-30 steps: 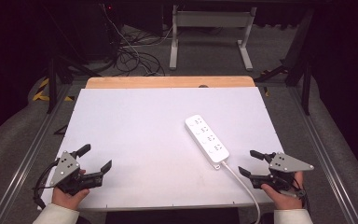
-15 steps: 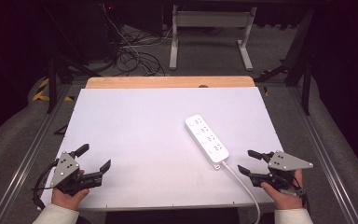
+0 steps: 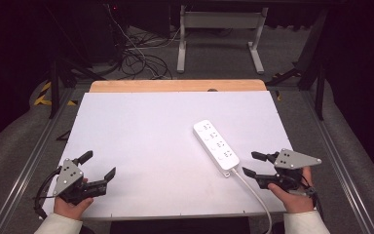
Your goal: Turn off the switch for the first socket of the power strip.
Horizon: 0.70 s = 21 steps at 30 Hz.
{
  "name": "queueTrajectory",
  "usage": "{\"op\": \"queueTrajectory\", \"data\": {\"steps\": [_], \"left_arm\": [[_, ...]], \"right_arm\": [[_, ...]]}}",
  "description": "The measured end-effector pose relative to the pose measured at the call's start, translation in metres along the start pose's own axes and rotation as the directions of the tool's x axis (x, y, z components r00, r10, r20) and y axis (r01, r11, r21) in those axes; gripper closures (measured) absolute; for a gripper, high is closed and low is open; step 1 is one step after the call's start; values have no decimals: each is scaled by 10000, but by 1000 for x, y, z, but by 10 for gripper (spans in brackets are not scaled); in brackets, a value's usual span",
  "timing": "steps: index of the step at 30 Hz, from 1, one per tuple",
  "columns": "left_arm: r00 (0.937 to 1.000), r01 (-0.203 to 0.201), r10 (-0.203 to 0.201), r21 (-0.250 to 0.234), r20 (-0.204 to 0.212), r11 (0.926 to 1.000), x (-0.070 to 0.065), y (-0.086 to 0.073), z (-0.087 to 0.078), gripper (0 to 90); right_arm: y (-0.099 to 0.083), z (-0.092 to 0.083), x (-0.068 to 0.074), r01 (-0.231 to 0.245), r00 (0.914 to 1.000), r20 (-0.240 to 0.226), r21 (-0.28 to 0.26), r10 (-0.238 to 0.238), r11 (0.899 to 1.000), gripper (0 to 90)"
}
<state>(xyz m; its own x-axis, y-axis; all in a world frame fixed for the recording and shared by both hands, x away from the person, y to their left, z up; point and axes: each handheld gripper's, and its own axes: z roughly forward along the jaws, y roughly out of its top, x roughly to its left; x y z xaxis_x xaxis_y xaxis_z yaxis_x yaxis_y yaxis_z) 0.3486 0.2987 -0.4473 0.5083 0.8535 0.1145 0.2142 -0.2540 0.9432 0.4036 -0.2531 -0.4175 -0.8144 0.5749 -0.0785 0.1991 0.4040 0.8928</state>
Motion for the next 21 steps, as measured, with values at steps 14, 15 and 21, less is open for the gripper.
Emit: {"op": "queueTrajectory", "data": {"steps": [14,15,21], "left_arm": [[10000,-42,42,-23,-69,10000,0,0,1,100],[10000,-39,39,23,-74,10000,-1,0,1,99],[10000,-31,31,22,-80,10000,0,0,1,100]], "right_arm": [[32,18,0,386,9985,-391,227,-377,9990,397],[35,22,1,407,9981,-473,275,-394,9988,398],[47,35,2,520,9967,-655,465,-489,9976,398]]}}
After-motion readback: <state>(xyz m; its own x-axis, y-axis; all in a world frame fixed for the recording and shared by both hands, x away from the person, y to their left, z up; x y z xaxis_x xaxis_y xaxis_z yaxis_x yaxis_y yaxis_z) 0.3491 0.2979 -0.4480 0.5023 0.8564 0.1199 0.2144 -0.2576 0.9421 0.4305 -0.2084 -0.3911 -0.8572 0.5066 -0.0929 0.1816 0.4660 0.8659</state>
